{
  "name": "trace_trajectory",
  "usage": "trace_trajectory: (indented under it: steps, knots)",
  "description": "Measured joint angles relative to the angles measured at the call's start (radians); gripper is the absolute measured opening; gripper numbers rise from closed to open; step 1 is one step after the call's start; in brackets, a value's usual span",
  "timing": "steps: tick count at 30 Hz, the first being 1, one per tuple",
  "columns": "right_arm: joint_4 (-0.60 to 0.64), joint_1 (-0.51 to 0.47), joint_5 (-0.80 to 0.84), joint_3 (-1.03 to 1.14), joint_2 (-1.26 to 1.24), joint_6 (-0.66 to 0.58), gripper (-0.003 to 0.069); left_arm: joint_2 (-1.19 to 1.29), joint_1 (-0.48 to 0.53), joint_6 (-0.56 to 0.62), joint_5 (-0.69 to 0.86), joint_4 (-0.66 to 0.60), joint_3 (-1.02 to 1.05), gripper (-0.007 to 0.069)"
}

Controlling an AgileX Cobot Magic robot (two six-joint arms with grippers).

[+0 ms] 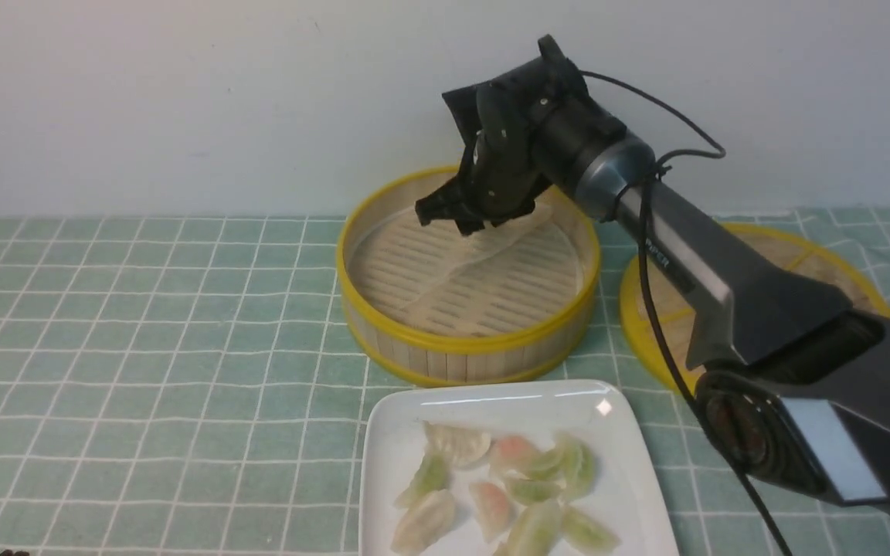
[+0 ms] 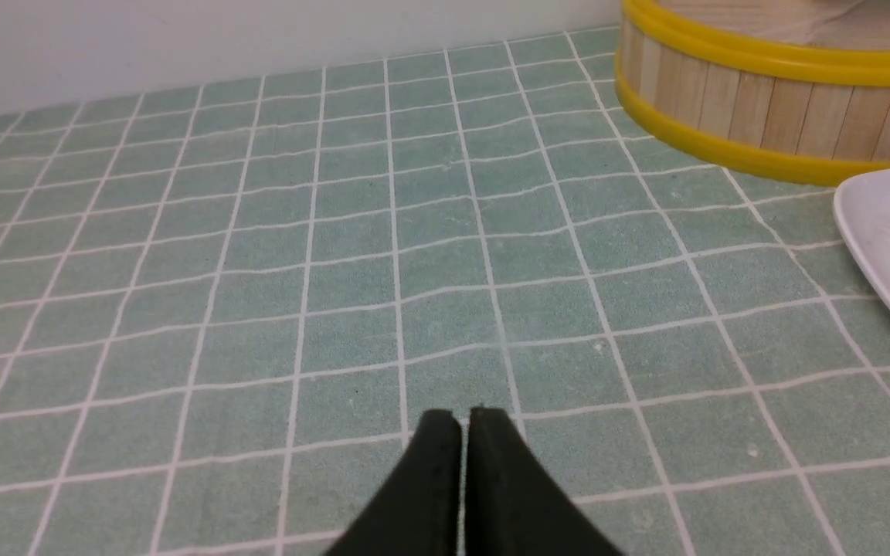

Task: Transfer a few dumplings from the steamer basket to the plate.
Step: Use the right arm to grab a dumpling from inside the steamer, then use the right arm to put the dumpling into the plate

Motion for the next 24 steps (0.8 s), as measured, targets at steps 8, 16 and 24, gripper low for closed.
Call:
trace_trajectory:
  steps: [8,16,24]
  knots:
    - [0.094,0.042,0.002,0.097,-0.144,-0.067,0.0244,0.0,0.0,0.0,0.0,0.0,0.0,-0.0006]
    - [0.079,0.096,-0.002,0.656,-0.518,-0.097,0.0244,0.0,0.0,0.0,0.0,0.0,0.0,-0.0006]
    - [0.134,0.24,-0.008,1.209,-0.838,-0.105,0.0244,0.0,0.0,0.0,0.0,0.0,0.0,-0.0006]
